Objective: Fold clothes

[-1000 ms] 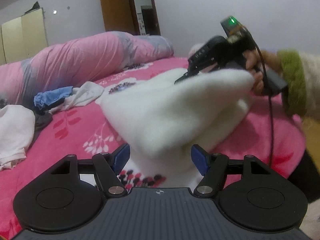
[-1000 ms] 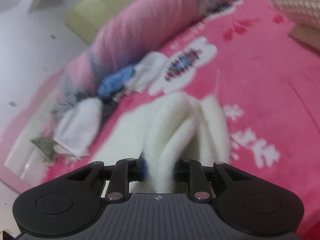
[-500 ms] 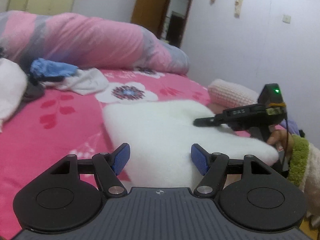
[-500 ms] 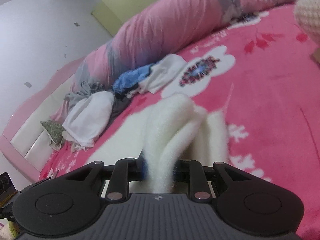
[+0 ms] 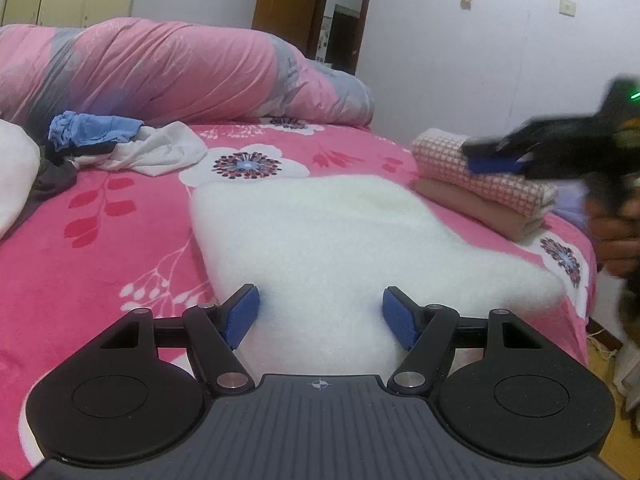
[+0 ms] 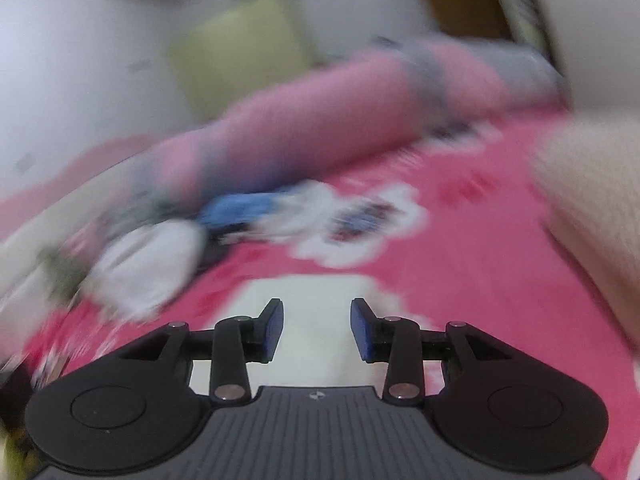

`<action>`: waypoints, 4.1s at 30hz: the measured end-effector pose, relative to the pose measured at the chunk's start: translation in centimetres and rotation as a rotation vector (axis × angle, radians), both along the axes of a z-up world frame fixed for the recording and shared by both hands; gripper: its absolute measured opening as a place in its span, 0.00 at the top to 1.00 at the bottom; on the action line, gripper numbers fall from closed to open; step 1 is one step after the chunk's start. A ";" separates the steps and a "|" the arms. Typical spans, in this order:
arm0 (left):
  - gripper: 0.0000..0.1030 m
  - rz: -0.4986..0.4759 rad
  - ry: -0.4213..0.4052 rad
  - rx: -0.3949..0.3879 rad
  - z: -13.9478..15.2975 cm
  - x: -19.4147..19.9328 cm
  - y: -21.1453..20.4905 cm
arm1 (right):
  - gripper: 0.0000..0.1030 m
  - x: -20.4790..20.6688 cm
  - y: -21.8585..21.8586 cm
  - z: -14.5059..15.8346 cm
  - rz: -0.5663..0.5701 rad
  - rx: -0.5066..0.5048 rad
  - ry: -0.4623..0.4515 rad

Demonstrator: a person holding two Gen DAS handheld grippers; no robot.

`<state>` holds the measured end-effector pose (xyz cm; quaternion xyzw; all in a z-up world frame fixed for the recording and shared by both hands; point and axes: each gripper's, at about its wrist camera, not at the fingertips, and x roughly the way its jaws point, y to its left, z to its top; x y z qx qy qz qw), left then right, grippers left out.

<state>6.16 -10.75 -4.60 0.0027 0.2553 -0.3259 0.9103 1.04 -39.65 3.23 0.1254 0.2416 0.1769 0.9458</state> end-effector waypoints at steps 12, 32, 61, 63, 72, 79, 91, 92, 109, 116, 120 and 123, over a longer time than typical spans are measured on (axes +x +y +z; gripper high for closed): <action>0.29 -0.072 -0.082 0.065 -0.9 -0.9 -1.0 | 0.64 -3.0 6.1 -4.2 0.128 -0.506 0.108; 0.30 0.012 0.246 -0.357 -1.3 -0.3 9.5 | 0.64 -3.9 10.5 -4.5 0.138 -0.749 -0.004; 0.33 0.018 0.247 -0.206 -4.3 -2.1 6.1 | 0.67 4.8 15.4 -5.8 0.126 -0.900 0.109; 0.33 0.015 0.251 -0.214 -4.4 -2.0 5.9 | 0.67 5.4 13.1 -7.9 0.099 -0.825 0.113; 0.33 0.026 0.237 -0.200 -4.5 -2.3 5.8 | 0.68 5.4 17.6 -0.5 0.115 -0.676 0.052; 0.32 0.033 0.230 -0.202 -4.8 -2.3 5.9 | 0.68 9.4 16.2 -5.9 0.122 -0.589 0.211; 0.32 0.032 0.212 -0.187 -4.9 -2.8 5.9 | 0.70 12.7 16.6 -7.0 0.078 -0.566 0.217; 0.32 0.030 0.207 -0.182 -5.0 -2.9 5.8 | 0.70 12.9 16.8 -5.9 0.067 -0.553 0.231; 0.32 0.010 0.196 -0.171 -5.2 -3.0 5.9 | 0.69 18.4 16.9 -4.0 0.021 -0.413 0.142; 0.32 -0.003 0.198 -0.131 -4.5 -3.1 5.9 | 0.67 19.5 16.1 -5.8 -0.034 -0.460 0.197; 0.34 -0.016 0.159 -0.094 -2.1 -3.4 7.0 | 0.67 13.8 11.1 -2.3 -0.156 -0.402 0.066; 0.34 -0.009 0.098 -0.116 0.5 -3.1 7.6 | 0.67 8.4 6.9 0.4 -0.255 -0.414 -0.022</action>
